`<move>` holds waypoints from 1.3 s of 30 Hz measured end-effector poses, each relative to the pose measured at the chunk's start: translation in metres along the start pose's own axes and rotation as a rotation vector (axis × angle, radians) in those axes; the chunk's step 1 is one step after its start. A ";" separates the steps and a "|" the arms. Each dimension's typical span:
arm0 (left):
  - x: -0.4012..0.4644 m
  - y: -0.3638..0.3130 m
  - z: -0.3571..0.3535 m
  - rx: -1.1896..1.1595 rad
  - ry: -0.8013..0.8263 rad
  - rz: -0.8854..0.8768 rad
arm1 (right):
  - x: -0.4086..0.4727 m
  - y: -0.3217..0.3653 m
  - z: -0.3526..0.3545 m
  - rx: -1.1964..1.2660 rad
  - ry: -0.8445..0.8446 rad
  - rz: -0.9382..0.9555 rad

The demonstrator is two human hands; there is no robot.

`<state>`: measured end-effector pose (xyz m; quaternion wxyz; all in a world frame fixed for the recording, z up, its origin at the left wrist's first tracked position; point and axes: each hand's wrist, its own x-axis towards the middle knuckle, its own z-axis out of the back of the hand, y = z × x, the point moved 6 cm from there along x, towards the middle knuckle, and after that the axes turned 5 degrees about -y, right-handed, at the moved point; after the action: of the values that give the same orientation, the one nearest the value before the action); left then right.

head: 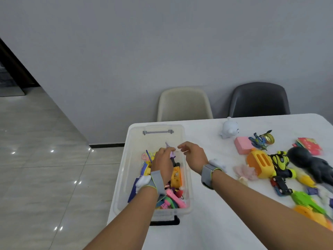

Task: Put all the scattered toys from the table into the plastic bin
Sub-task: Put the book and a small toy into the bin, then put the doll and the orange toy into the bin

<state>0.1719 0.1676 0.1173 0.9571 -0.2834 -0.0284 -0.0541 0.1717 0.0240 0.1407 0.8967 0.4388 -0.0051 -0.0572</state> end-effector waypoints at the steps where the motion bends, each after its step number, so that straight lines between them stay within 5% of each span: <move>1: 0.003 -0.009 -0.004 -0.034 -0.002 -0.012 | 0.002 -0.005 0.009 0.017 -0.028 -0.008; 7: 0.012 -0.064 -0.037 -0.198 -0.008 -0.043 | 0.000 -0.049 0.062 0.068 -0.131 -0.052; 19: 0.008 -0.157 -0.159 -0.210 0.284 -0.073 | -0.025 -0.225 0.179 -0.015 -0.203 -0.314; 29: -0.006 -0.195 -0.267 -0.070 0.579 0.003 | -0.024 -0.341 0.211 -0.318 -0.085 -0.539; 39: 0.003 -0.195 -0.331 0.230 0.667 -0.010 | 0.035 -0.357 0.198 -0.458 -0.097 -0.419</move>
<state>0.1592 -0.1757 -0.0542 0.9391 -0.1403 0.2783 -0.1446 0.1595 -0.3525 -0.0205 0.9396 0.2137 0.0559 -0.2613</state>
